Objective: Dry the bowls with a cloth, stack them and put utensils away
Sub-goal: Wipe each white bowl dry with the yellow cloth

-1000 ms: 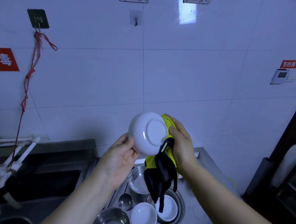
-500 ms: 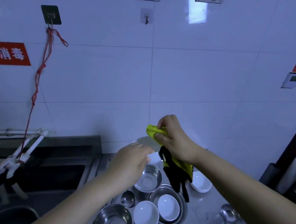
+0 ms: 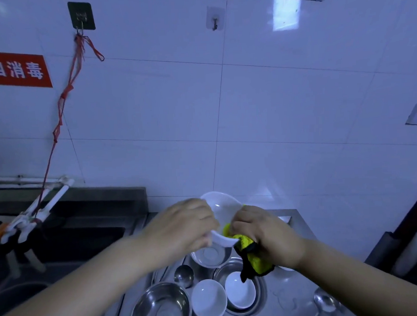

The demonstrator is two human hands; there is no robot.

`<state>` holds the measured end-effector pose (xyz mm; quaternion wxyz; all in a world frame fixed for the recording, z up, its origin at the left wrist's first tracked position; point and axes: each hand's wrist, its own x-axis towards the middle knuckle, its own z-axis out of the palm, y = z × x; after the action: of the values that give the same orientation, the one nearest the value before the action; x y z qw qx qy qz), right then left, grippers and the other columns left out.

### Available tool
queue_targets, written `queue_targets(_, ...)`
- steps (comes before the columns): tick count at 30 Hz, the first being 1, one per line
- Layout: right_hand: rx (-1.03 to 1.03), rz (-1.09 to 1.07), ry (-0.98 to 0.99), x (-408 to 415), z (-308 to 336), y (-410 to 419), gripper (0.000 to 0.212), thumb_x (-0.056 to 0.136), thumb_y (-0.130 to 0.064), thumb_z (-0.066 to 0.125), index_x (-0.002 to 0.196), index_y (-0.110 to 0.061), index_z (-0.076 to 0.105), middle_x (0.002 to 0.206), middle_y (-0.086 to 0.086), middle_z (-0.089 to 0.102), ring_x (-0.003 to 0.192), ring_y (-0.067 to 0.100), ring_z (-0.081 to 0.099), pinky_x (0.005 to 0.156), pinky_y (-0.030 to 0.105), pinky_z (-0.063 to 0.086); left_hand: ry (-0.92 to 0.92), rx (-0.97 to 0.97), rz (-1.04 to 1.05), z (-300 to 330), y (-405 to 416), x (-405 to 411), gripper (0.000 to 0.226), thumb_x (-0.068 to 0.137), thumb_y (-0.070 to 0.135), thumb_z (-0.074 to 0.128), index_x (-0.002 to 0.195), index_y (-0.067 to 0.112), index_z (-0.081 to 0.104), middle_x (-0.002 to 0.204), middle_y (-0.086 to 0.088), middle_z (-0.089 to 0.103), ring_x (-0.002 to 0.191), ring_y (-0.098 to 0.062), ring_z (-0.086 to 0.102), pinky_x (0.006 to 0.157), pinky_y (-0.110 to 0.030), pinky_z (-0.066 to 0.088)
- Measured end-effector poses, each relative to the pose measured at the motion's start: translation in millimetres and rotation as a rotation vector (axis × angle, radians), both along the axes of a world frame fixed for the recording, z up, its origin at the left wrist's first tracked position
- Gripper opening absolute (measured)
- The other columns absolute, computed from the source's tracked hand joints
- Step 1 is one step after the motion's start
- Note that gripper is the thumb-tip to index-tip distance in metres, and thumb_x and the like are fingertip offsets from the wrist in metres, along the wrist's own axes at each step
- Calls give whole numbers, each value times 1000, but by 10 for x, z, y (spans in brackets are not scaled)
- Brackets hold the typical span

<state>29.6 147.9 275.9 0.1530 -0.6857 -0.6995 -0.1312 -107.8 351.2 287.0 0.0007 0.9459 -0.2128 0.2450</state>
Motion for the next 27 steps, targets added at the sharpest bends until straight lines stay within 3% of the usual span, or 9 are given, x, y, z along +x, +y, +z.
queue_targets(4,36,10,-141,22,58,-49,40,53,2,59,90,-13,56,86,4,57,75,26,47,69,34,42,-11,166,35,151,144,37,16,76,30,70,83,21,60,84,8,60,101,-15,57,113,-23,24)
queue_targets(7,88,-55,-139,-51,-4,-54,31,62,-6,45,89,-15,55,80,3,58,70,25,48,65,32,40,-85,171,25,89,-70,40,16,79,33,63,71,20,58,72,5,56,82,-18,59,88,-22,37)
queue_targets(9,144,-136,-67,-171,-117,-6,22,64,-13,47,83,-15,57,74,1,55,64,23,47,62,28,35,-168,193,58,3,-257,46,18,78,31,55,65,19,53,65,3,52,68,-19,52,68,-25,31)
queue_targets(12,190,-259,20,-315,-278,101,12,65,-21,48,74,-17,54,68,-2,52,62,20,46,58,27,29,-209,234,93,-159,-414,89,13,74,16,58,63,18,51,62,1,48,60,-20,46,64,-27,27)
queue_targets(14,126,-235,-4,-297,-300,85,14,63,-18,50,76,-17,55,70,-2,52,64,19,44,58,27,31,-190,206,65,-209,-365,77,13,73,25,59,63,19,55,62,3,50,61,-18,48,64,-26,29)
queue_targets(17,39,-106,-150,-179,-191,-49,15,68,-6,54,80,-15,60,77,1,54,70,23,46,64,30,37,-115,143,-2,-114,-97,58,27,72,44,67,70,18,61,71,4,57,75,-18,54,79,-24,39)
queue_targets(20,96,-16,-370,-77,-81,-118,19,89,-2,49,79,-14,60,81,3,58,76,25,47,75,30,39,-117,225,-21,-39,106,77,21,82,36,62,72,18,61,78,3,60,87,-21,61,108,-26,30)
queue_targets(22,116,-29,-394,-58,-84,-128,16,86,-1,55,79,-14,60,80,4,58,75,25,46,75,30,40,-175,253,-46,-38,105,78,29,94,30,50,70,17,60,75,1,58,82,-22,61,110,-28,30)
queue_targets(27,190,-242,-67,-344,-326,43,30,58,-3,67,80,-19,53,72,2,52,66,20,41,61,28,30,-320,161,-80,-176,-202,90,28,89,20,60,62,16,55,63,0,50,63,-22,48,73,-34,50)
